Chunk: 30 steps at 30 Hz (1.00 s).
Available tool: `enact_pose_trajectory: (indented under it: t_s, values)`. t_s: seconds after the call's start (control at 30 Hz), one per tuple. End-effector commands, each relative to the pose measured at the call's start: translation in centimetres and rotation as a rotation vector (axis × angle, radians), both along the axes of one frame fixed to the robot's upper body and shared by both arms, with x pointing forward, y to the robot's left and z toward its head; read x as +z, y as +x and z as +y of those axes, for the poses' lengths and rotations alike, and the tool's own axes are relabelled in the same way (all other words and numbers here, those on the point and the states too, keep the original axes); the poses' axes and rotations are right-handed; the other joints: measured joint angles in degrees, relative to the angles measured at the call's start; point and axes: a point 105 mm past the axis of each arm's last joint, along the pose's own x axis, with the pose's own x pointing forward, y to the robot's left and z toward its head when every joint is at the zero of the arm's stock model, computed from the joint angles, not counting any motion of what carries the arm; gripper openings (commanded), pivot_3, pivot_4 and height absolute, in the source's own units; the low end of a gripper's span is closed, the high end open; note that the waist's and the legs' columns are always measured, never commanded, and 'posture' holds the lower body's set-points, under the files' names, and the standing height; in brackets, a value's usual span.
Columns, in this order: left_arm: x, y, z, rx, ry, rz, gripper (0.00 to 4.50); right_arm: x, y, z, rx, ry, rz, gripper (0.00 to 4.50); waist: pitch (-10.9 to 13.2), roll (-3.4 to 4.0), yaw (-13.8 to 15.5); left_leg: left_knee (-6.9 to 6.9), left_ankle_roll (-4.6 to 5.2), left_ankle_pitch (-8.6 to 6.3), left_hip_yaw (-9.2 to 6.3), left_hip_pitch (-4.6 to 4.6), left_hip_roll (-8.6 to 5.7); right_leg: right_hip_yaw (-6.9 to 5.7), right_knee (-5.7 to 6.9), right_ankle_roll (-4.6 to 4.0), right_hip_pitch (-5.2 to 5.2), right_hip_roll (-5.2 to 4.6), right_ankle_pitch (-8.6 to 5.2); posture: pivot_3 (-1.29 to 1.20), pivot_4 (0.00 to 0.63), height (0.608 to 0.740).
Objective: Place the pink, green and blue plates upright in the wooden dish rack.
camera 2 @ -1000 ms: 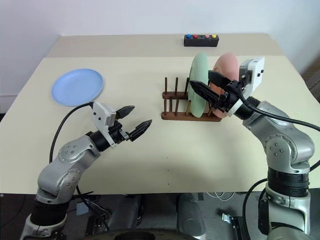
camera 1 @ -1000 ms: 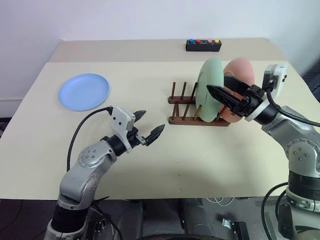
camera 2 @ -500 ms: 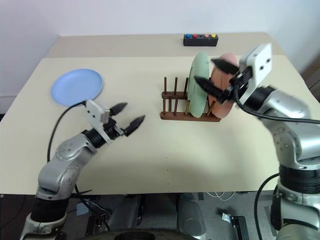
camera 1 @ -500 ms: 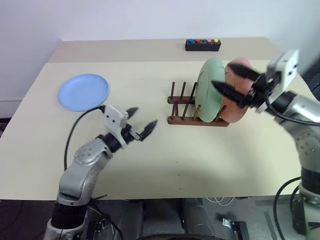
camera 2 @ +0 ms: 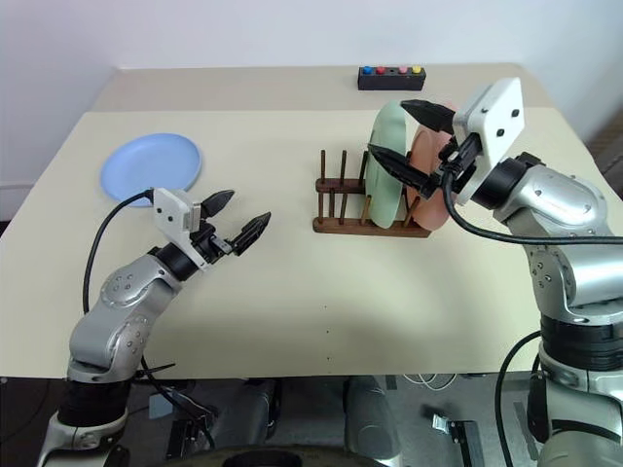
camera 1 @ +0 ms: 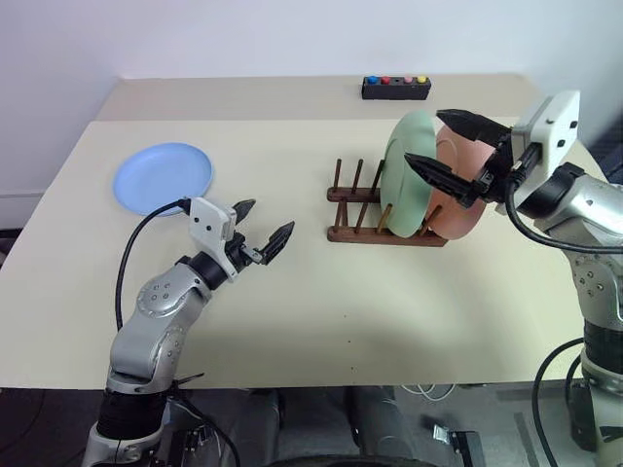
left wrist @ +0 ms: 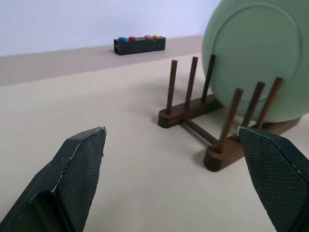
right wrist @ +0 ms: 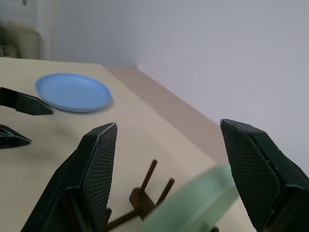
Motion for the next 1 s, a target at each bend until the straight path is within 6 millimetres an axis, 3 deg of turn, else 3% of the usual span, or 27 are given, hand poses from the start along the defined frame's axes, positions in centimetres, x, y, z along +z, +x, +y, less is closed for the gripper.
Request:
enact_pose_trajectory:
  t_s: [0.03, 0.07, 0.2, 0.3, 0.4, 0.5, 0.67, 1.0]
  values:
    - [1.4, 1.5, 2.7, 0.163, 0.011, -0.061, 4.5, 1.1, -1.0, 2.6, 0.073, -0.062, -0.107, 3.45, 0.0, 0.0, -0.07, 0.0, 0.0, 0.0, -0.01, 0.01, 0.0, 0.0, 0.01, 0.0, 0.0, 0.01, 0.0, 0.0, 0.15, 0.74]
    - [1.4, 2.0, 3.4, 0.204, 0.018, -0.059, 4.5, 0.9, -0.8, 3.0, 0.07, -0.075, -0.116, 3.45, 0.0, 0.0, -0.06, 0.0, 0.0, 0.0, -0.01, 0.01, 0.01, 0.0, 0.01, 0.0, 0.0, 0.01, 0.0, 0.0, 0.15, 0.74]
    - [2.7, 4.0, 10.5, 0.512, 0.055, -0.06, 4.5, -0.6, 0.3, 6.7, 0.098, -0.118, -0.164, 3.45, 0.0, -0.01, -0.38, -0.01, -0.01, 0.0, 0.0, 0.01, 0.01, 0.0, 0.07, 0.01, -0.09, 0.02, 0.01, 0.0, 0.15, 0.74]
    - [3.0, 4.5, 13.6, 0.661, 0.067, -0.04, 4.5, -1.1, 0.8, 7.4, 0.086, -0.127, -0.186, 3.45, 0.01, -0.02, -0.03, -0.02, -0.01, 0.0, -0.01, -0.03, -0.01, 0.0, 0.11, 0.02, -0.13, -0.01, 0.01, 0.0, 0.15, 0.74]
    - [3.9, 4.5, 20.5, 0.978, 0.049, 0.006, 4.5, -1.9, 1.7, 7.7, 0.025, -0.166, -0.227, 3.45, 0.04, -0.12, 0.33, -0.01, -0.01, 0.0, -0.02, -0.08, -0.04, -0.02, 0.06, 0.03, -0.12, -0.04, 0.02, 0.0, 0.15, 0.74]
    - [3.7, 5.0, 24.0, 1.113, 0.07, 0.089, 4.5, -2.2, 1.4, 8.3, 0.075, -0.173, -0.212, 3.45, 0.06, -0.15, -0.09, -0.02, -0.03, 0.01, -0.12, -0.08, -0.03, -0.1, 0.14, 0.02, -0.16, 0.0, 0.02, 0.0, 0.15, 0.74]
    - [1.7, 6.9, 26.0, 1.151, 0.004, 0.269, 4.5, -2.5, 1.5, 8.6, 0.107, -0.164, -0.176, 3.45, 0.05, -0.16, 0.12, -0.03, -0.03, 0.02, -0.12, -0.06, -0.04, -0.11, 0.14, 0.02, -0.13, -0.01, 0.03, 0.0, 0.15, 0.74]
    - [-1.8, 10.1, 23.4, 1.023, -0.086, 0.466, 4.5, -2.8, 1.2, 8.4, 0.103, -0.154, -0.175, 3.45, 0.04, -0.19, -0.24, -0.07, -0.04, 0.02, -0.13, -0.07, -0.04, -0.14, 0.18, 0.03, -0.18, -0.01, 0.03, 0.0, 0.15, 0.74]
